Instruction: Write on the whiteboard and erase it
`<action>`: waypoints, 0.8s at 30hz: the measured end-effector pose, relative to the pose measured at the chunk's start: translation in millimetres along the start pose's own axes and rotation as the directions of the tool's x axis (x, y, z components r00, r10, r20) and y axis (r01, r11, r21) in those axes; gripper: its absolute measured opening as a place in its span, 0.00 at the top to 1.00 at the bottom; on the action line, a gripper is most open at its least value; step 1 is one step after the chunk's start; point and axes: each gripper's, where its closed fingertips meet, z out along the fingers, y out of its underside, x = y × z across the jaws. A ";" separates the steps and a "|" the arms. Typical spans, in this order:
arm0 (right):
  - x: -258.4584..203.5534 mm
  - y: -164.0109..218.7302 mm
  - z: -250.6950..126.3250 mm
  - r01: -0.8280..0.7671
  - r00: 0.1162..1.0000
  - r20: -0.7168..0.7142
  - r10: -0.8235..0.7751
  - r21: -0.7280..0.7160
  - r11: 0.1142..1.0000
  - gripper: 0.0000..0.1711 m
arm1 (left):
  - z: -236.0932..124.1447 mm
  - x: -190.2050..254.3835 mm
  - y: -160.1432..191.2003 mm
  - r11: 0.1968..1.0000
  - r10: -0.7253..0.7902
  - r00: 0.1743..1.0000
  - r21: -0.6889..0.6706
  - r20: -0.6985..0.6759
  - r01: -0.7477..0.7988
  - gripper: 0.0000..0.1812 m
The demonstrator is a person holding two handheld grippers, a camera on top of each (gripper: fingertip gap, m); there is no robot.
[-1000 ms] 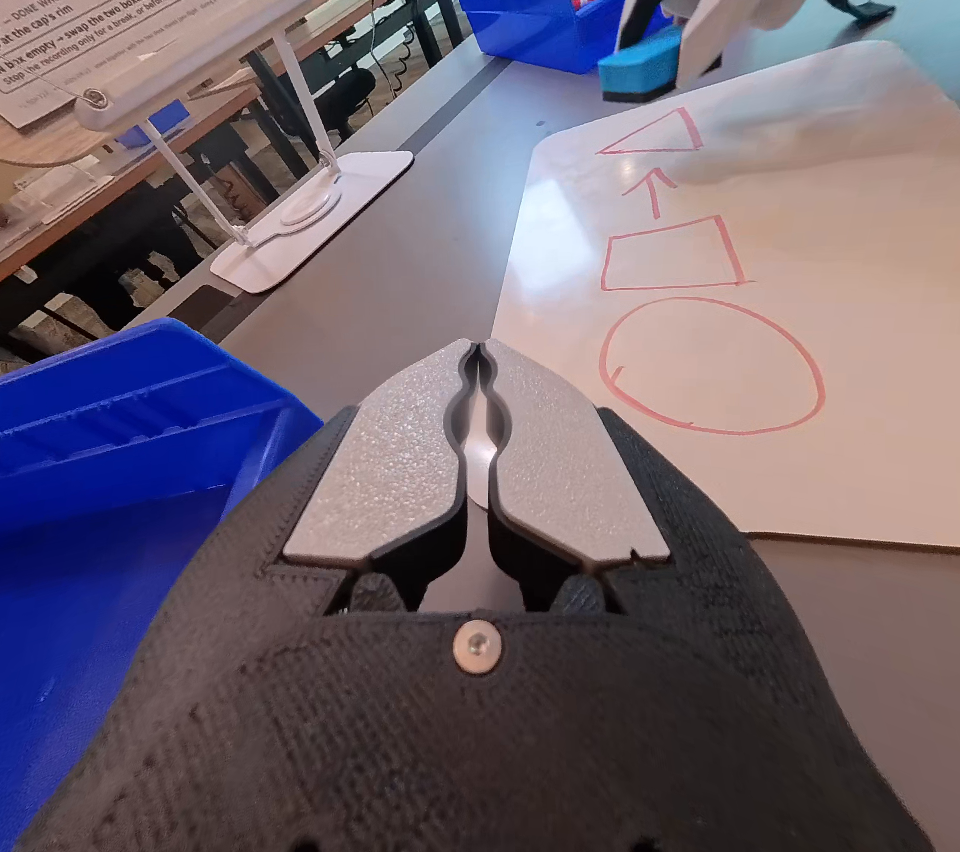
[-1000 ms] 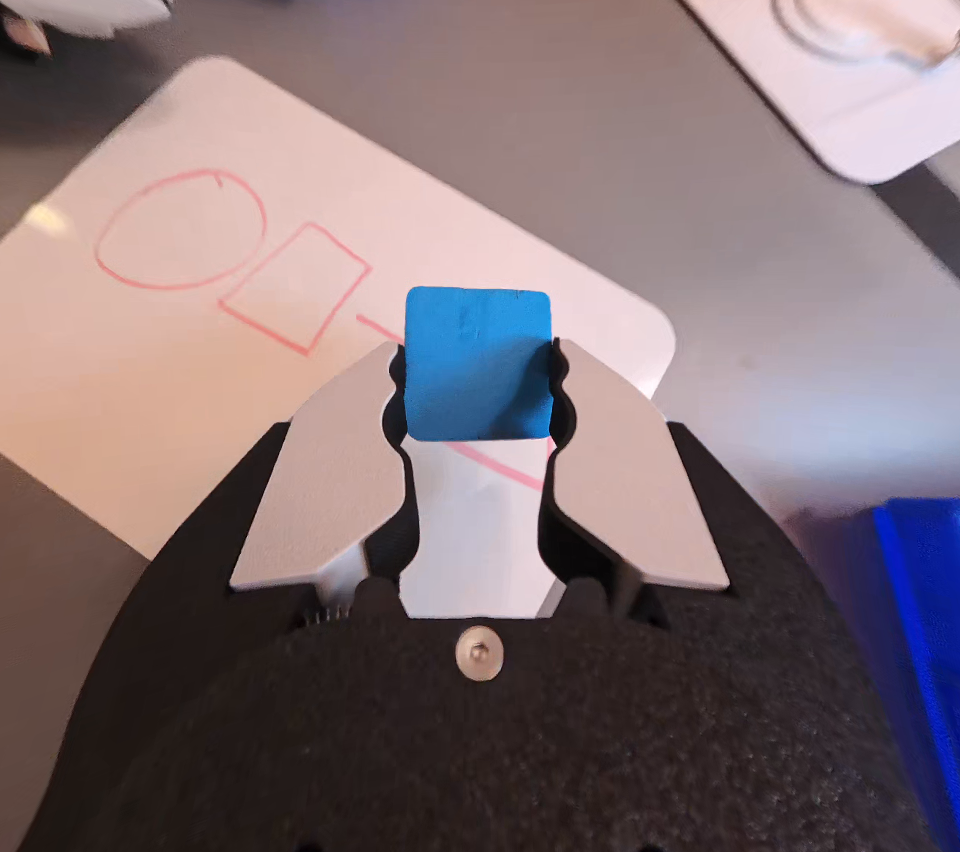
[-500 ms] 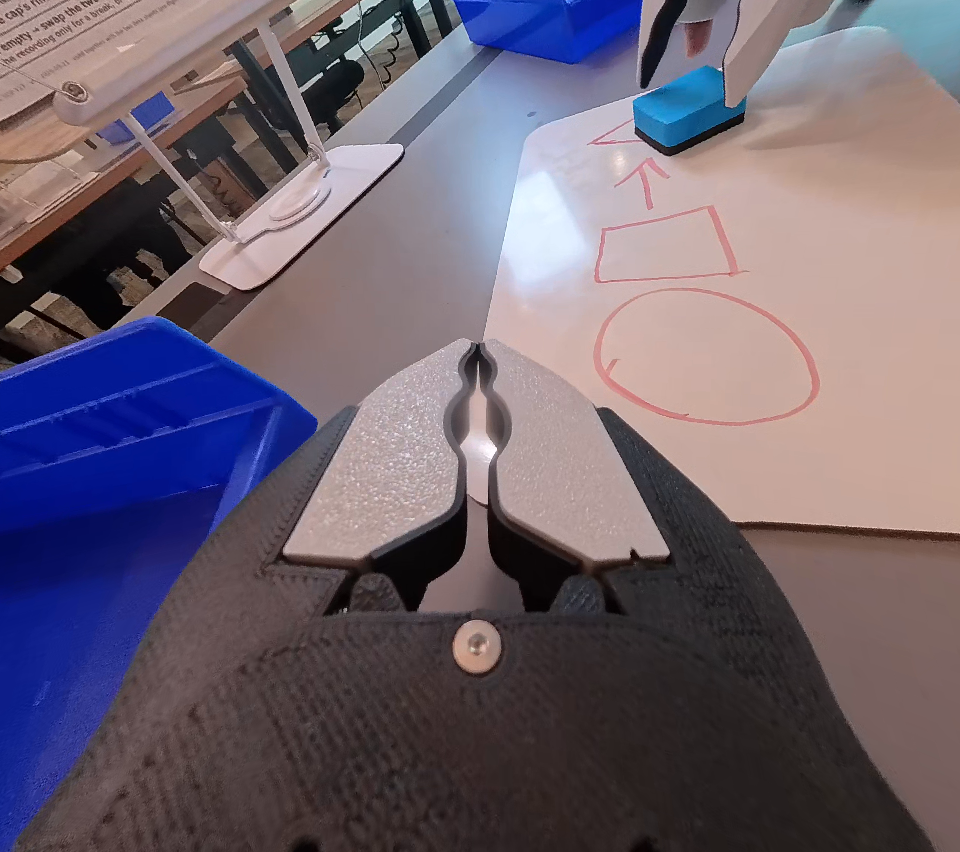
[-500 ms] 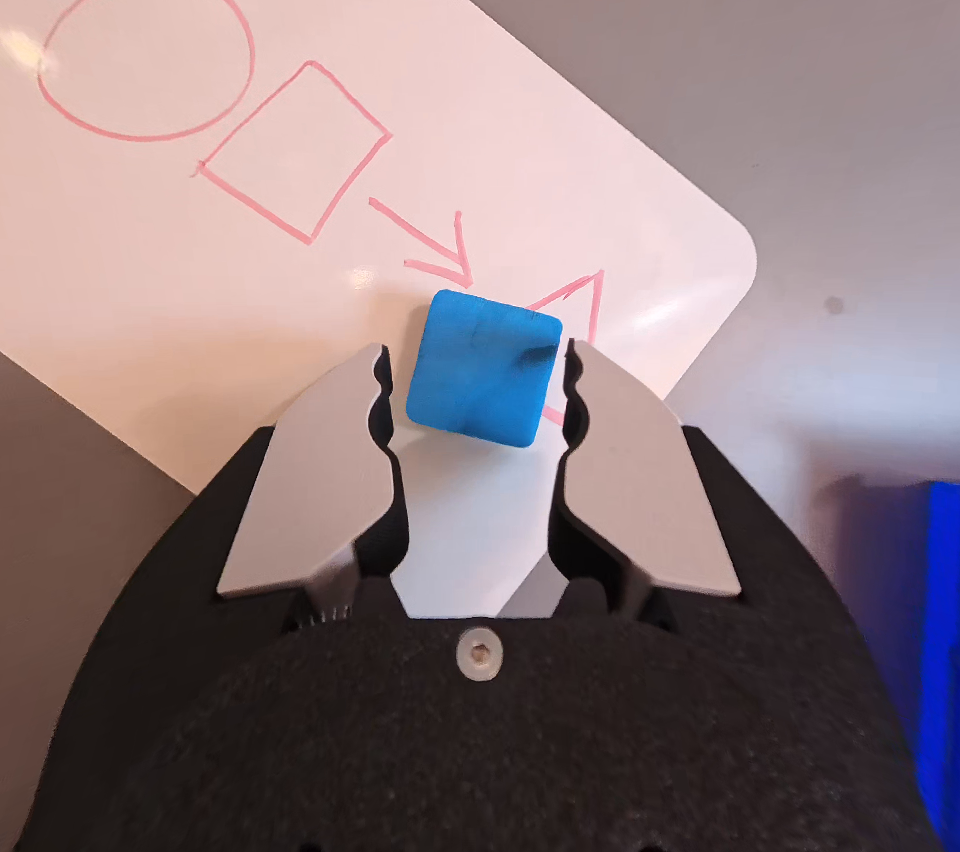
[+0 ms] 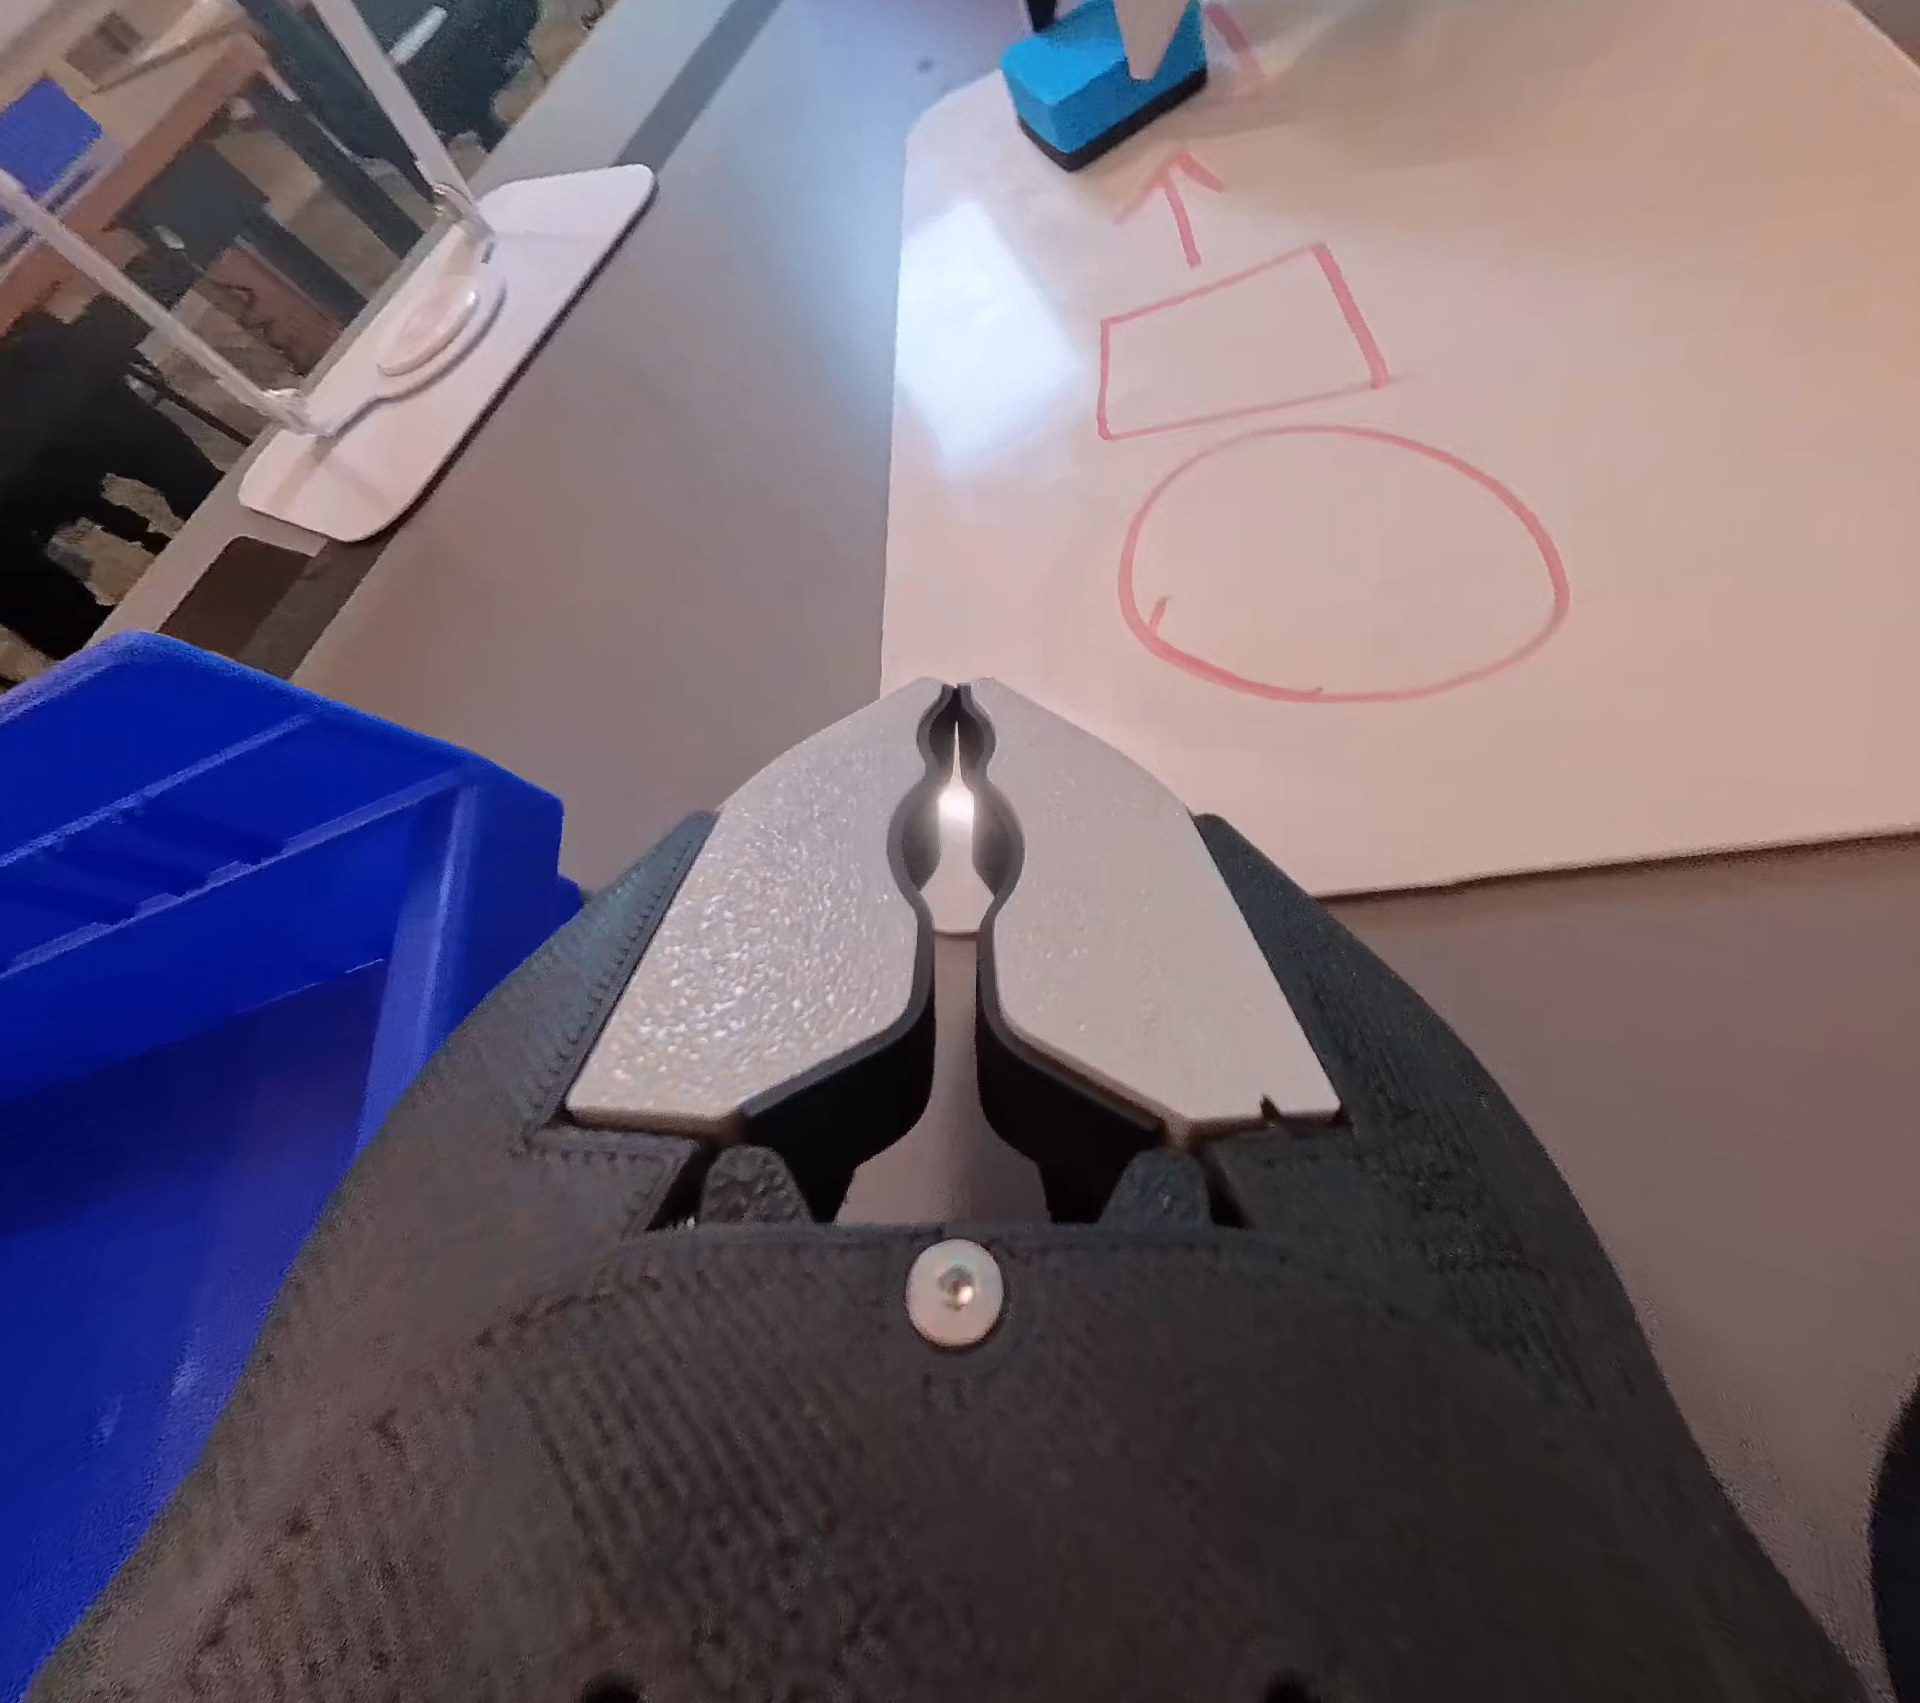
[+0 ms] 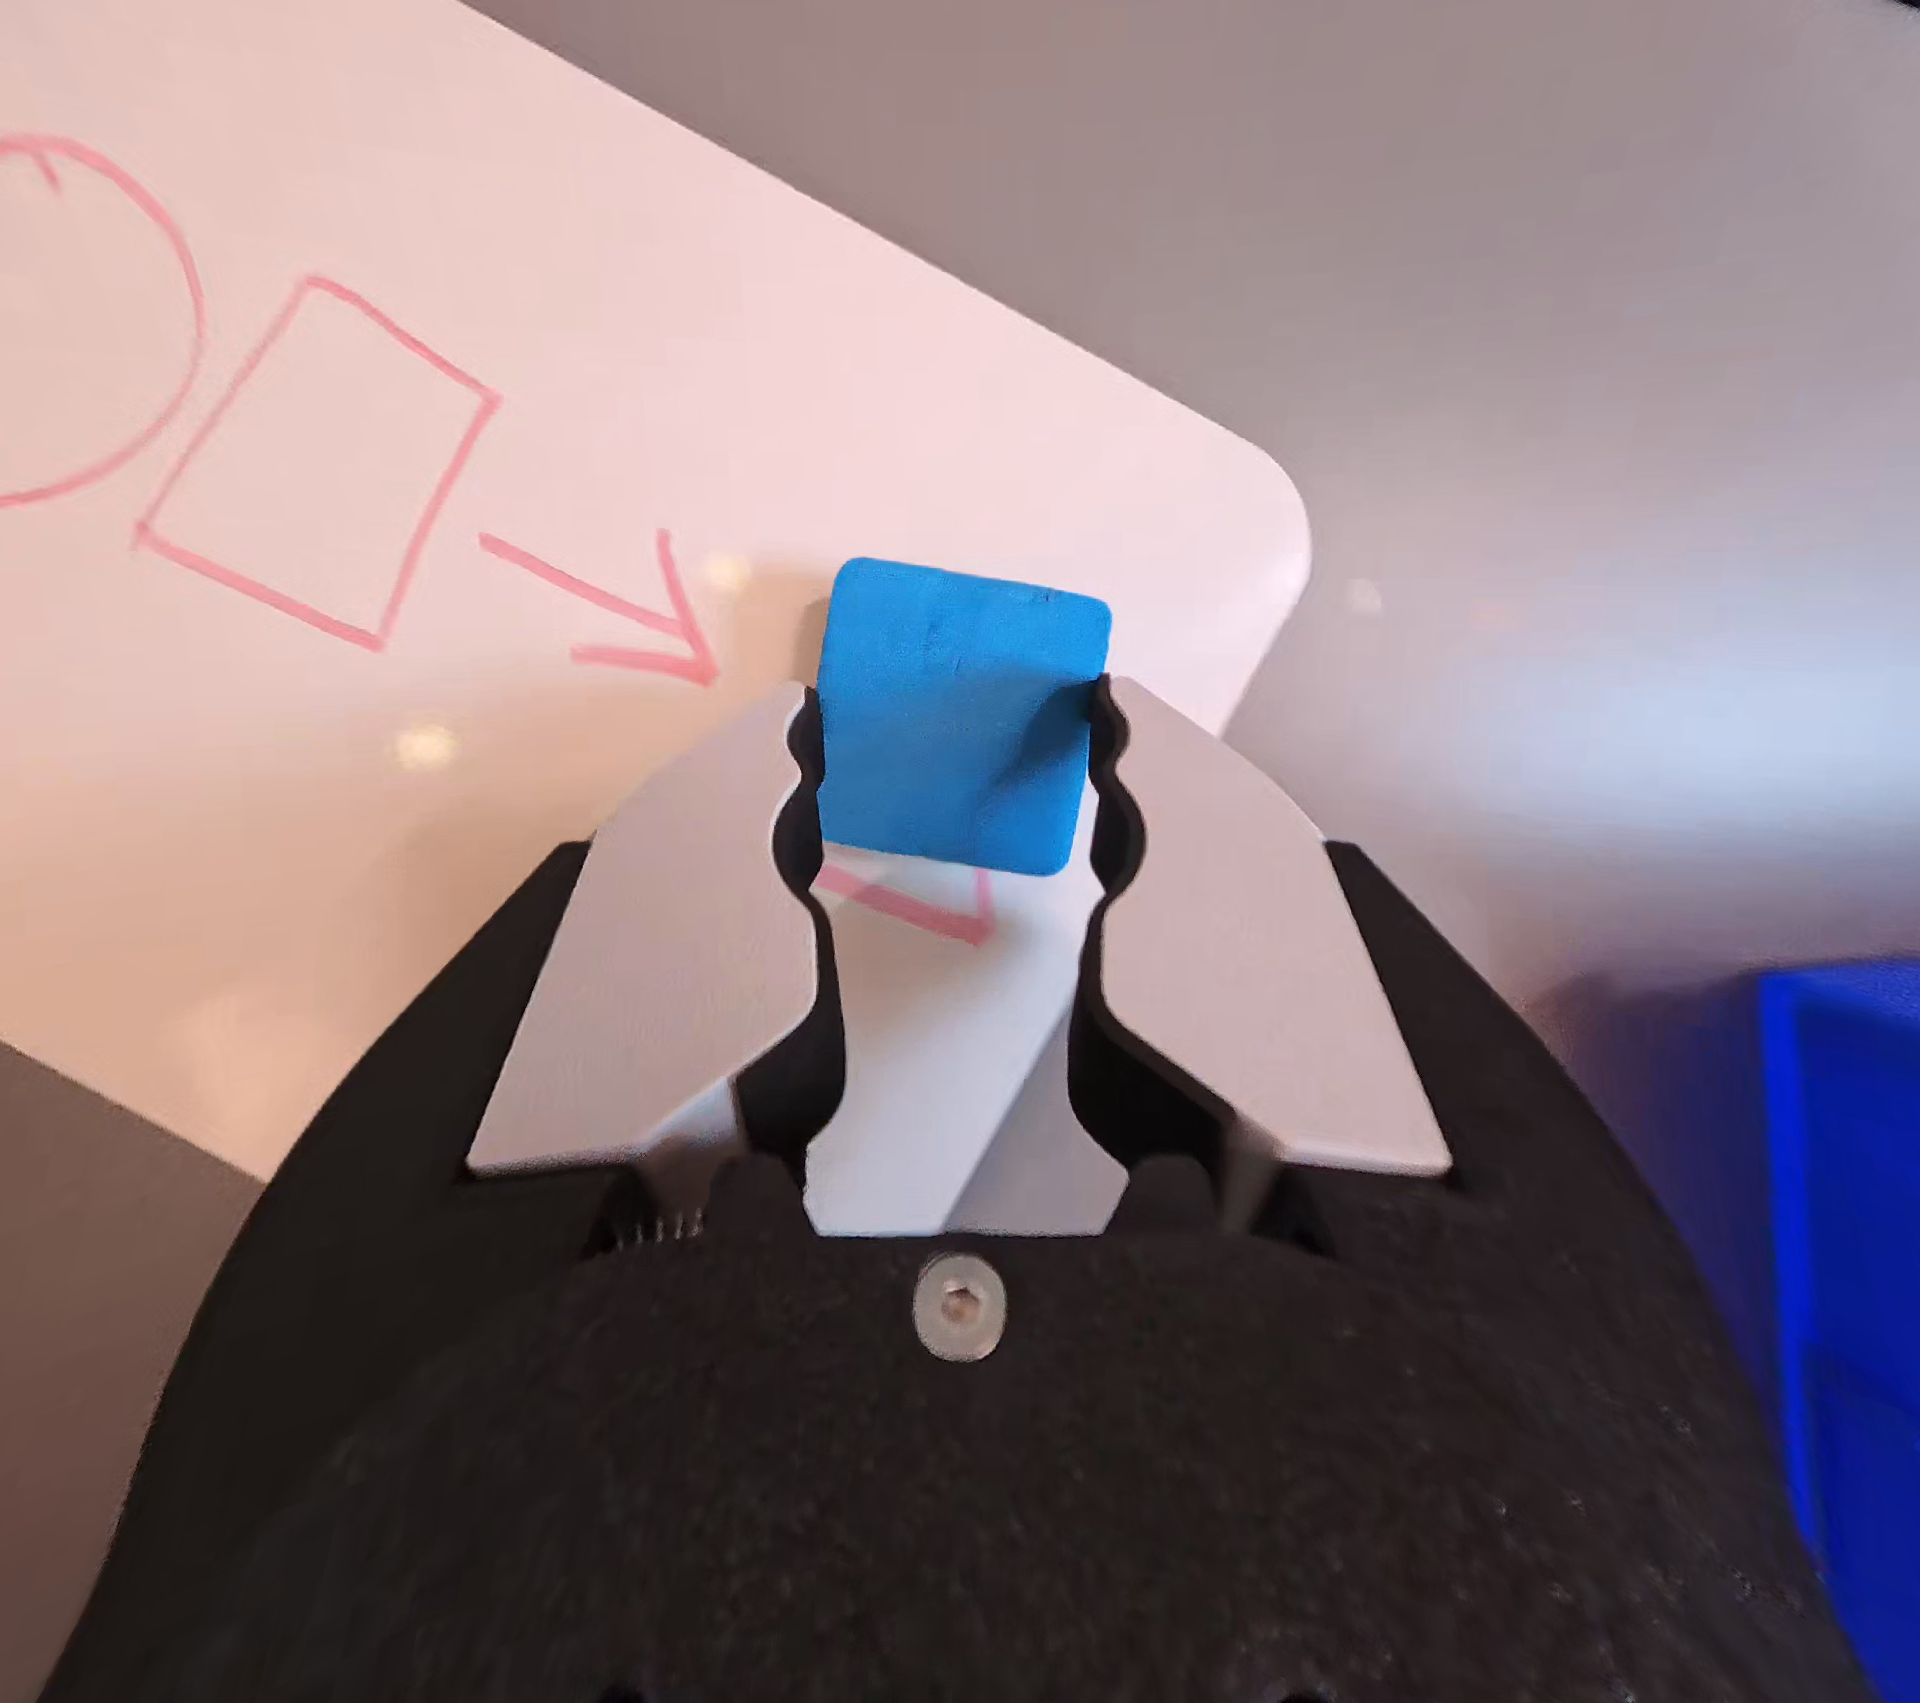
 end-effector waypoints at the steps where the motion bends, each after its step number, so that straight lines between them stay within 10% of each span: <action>1: -9.4 -3.7 2.5 0.040 0.999 0.006 -0.040 -0.001 0.999 0.71 | -3.4 2.4 3.8 1.000 0.013 0.999 -0.024 -0.031 -0.014 1.00; 11: -6.7 -5.0 3.4 0.061 0.998 0.000 -0.061 -0.038 0.997 0.71 | -28.7 25.3 16.9 0.997 -0.009 0.960 -0.075 -0.279 -0.012 0.74; 15: -36.4 -8.8 5.5 0.188 0.982 0.027 -0.187 -0.034 0.982 0.71 | -35.1 49.7 -11.4 1.000 0.012 0.932 0.027 -0.363 -0.003 0.98; 24: -21.5 11.4 -8.6 0.104 0.994 0.028 -0.102 -0.089 0.991 0.71 | -30.9 178.4 -27.5 0.931 0.233 0.742 -0.076 -0.629 -0.357 1.00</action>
